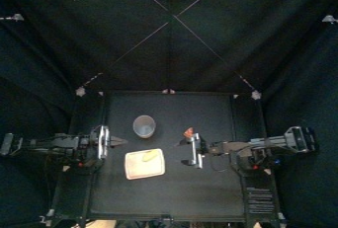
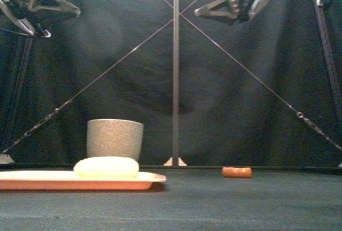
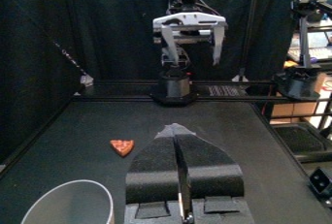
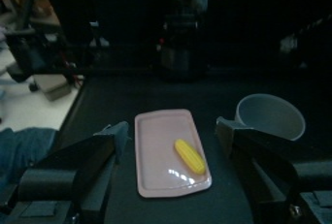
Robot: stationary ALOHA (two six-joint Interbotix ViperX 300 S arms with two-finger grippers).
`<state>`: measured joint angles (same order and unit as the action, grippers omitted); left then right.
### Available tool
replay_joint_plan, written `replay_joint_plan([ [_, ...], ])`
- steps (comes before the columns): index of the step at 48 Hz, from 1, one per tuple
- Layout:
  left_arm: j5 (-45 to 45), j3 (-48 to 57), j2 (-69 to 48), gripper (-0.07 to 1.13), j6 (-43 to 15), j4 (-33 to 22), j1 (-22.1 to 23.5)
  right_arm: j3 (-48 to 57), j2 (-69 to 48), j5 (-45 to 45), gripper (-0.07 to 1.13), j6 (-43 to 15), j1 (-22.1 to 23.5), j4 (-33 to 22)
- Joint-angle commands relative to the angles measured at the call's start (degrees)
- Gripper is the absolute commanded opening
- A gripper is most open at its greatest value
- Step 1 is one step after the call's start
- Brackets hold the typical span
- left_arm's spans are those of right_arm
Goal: Pick the corn then place it on the pink plate
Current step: Drop corn on the pink plate and return to neutral
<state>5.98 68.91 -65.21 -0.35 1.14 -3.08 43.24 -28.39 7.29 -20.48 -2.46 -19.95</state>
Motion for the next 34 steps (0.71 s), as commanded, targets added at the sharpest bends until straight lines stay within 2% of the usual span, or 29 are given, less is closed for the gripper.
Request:
replay_joint_plan([
  [1, 0.2, -1.9, 0.1, -0.04, -0.1, 1.1, -0.1, 5.7, -9.1, 6.5, 1.05, -0.3, -0.3, -0.2],
  [6, 0.2, -1.9, 0.1, -0.04, -0.1, 2.0, -0.1, 10.6, -15.9, 9.9, 1.05, -0.3, 0.0, -0.3],
  [18, 0.2, -1.9, 0.1, -0.04, -0.1, 2.1, -0.4, 17.0, -27.0, 10.1, 1.05, -0.4, -0.1, -0.3],
  [34, 0.4, -2.7, 0.0, -0.04, 0.0, 1.9, -1.2, 20.0, -28.9, 10.1, 1.05, -0.8, -0.4, -1.1],
])
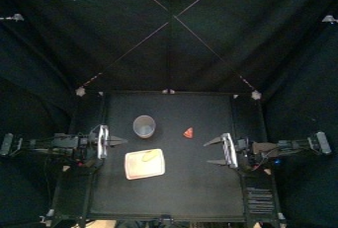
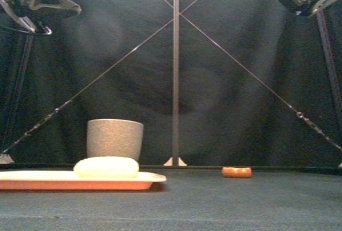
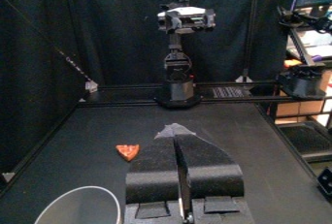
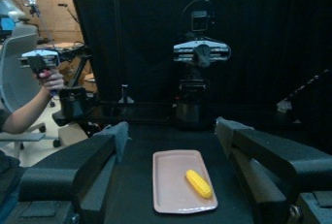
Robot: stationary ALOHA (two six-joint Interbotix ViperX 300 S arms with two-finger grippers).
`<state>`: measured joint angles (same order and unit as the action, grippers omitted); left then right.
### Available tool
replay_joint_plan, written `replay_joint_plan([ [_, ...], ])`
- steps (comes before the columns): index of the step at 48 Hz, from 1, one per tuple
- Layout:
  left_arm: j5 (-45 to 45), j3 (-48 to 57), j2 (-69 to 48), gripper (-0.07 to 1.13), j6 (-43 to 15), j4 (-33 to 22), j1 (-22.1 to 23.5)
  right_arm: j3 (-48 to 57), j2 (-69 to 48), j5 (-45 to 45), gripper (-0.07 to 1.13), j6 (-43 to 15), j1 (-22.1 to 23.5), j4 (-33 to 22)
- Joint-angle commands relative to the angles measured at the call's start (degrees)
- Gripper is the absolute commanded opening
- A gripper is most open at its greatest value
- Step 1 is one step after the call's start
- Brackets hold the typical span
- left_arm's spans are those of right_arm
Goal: Pick the corn then place it on the pink plate
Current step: Drop corn on the pink plate and return to neutral
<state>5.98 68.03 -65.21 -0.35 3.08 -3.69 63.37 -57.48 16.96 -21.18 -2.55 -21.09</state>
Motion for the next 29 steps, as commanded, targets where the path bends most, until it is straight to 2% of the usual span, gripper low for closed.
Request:
replay_joint_plan([
  [1, 0.4, -1.8, 0.0, -0.04, 0.0, 0.1, -0.7, 0.0, 0.1, 0.4, 1.05, 0.0, -0.3, 0.0],
  [29, 0.1, -1.7, 0.1, -0.04, 0.0, -0.7, -1.8, 2.3, -2.1, 0.4, 1.05, 0.1, 0.0, 0.0],
])
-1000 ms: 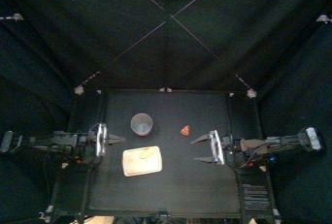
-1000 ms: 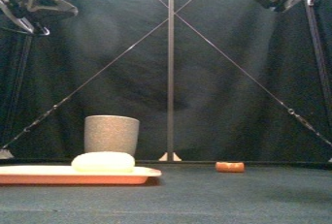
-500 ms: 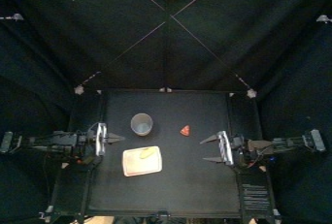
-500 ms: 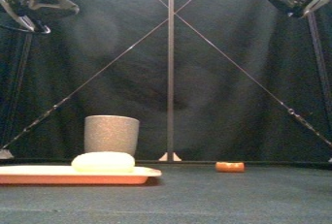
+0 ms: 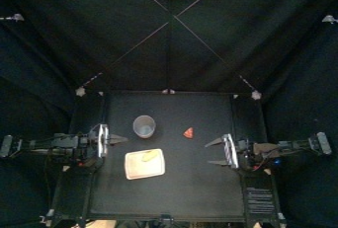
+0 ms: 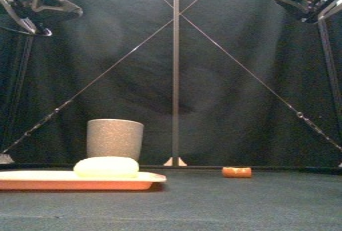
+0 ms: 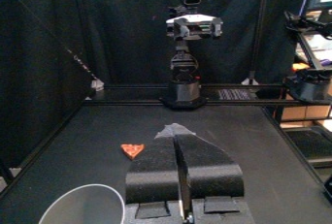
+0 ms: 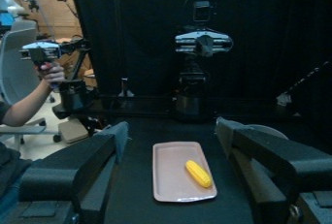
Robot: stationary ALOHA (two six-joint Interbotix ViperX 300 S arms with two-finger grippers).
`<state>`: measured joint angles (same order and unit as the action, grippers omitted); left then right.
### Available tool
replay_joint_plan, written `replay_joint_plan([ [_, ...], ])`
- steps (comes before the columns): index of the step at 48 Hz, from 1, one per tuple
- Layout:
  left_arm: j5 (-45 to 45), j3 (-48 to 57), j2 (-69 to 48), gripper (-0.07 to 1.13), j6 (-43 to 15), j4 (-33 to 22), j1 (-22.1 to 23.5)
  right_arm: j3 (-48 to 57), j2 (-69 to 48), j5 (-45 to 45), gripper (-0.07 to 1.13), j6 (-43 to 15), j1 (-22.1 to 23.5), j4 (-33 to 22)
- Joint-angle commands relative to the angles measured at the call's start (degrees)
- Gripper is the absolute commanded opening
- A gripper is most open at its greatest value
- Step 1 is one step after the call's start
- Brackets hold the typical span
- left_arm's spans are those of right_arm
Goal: Pick the corn then place it on the pink plate
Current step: Drop corn on the pink plate and return to neutral
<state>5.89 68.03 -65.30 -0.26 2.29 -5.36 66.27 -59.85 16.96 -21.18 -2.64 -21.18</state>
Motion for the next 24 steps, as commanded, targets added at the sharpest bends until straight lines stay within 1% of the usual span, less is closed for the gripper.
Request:
replay_joint_plan([
  [1, 0.3, -1.7, 0.2, -0.04, -0.1, 0.1, -0.2, -0.5, 0.3, 0.4, 1.05, 0.1, 0.1, 0.1],
  [24, 0.3, -1.4, 0.1, -0.04, -0.1, 0.1, -0.2, 0.7, 0.3, 0.4, 1.05, 0.1, 0.3, 0.1],
])
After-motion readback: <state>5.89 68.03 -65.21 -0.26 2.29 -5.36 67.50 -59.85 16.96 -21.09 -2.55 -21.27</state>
